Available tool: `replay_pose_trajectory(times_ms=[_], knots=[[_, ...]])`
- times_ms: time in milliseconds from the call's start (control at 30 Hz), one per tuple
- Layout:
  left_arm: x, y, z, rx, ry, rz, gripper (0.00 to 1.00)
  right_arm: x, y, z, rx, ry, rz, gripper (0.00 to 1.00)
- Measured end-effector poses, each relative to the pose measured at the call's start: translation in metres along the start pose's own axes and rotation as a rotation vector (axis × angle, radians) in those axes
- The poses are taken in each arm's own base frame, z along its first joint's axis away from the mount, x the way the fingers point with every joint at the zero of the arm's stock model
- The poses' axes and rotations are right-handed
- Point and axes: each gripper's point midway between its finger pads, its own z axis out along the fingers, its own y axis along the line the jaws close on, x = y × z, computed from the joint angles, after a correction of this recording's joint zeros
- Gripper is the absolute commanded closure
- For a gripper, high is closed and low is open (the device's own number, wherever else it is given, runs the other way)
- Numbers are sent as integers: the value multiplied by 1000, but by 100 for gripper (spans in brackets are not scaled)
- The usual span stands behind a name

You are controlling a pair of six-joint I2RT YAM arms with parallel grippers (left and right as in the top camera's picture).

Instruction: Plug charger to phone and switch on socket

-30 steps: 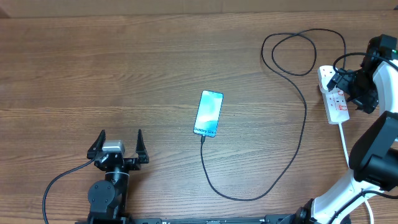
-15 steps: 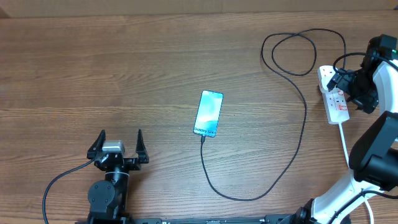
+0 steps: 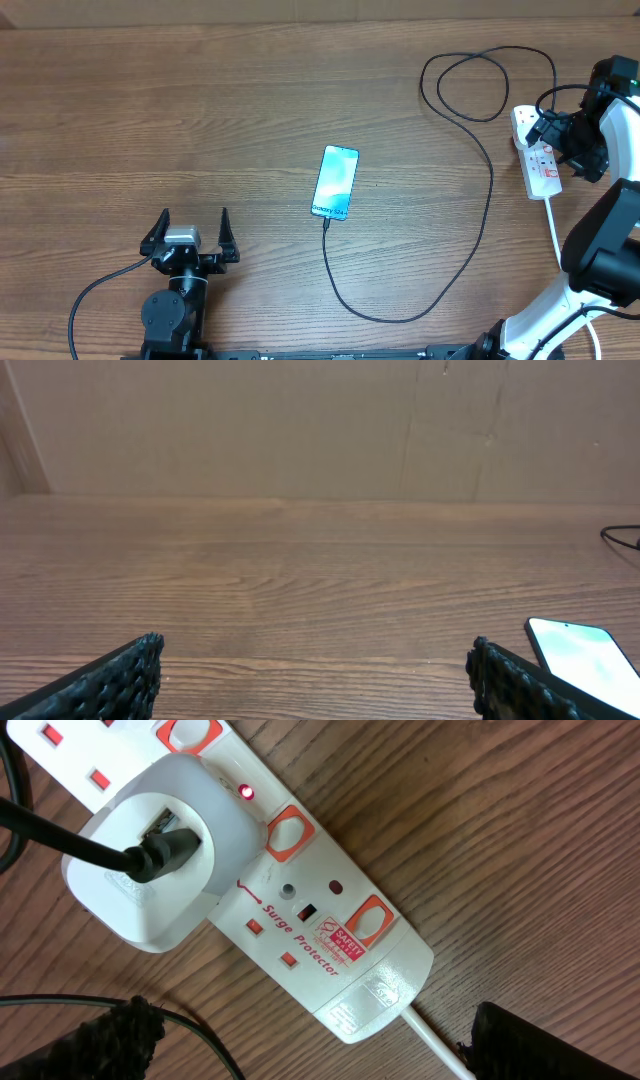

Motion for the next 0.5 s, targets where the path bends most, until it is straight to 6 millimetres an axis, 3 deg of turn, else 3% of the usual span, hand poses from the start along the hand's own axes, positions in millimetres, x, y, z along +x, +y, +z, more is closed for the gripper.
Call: replay_pose_trajectory(times_ms=[267,367,500], knots=[[0,0,0,0,0,0,0,-1,1,-8,-7,-20,-1,0],[0,0,0,-1,0,0,0,-4,2,-28,-23,-69,-2,0],[0,0,0,0,0,0,1,-6,6,-72,-60,-176,-8,0]])
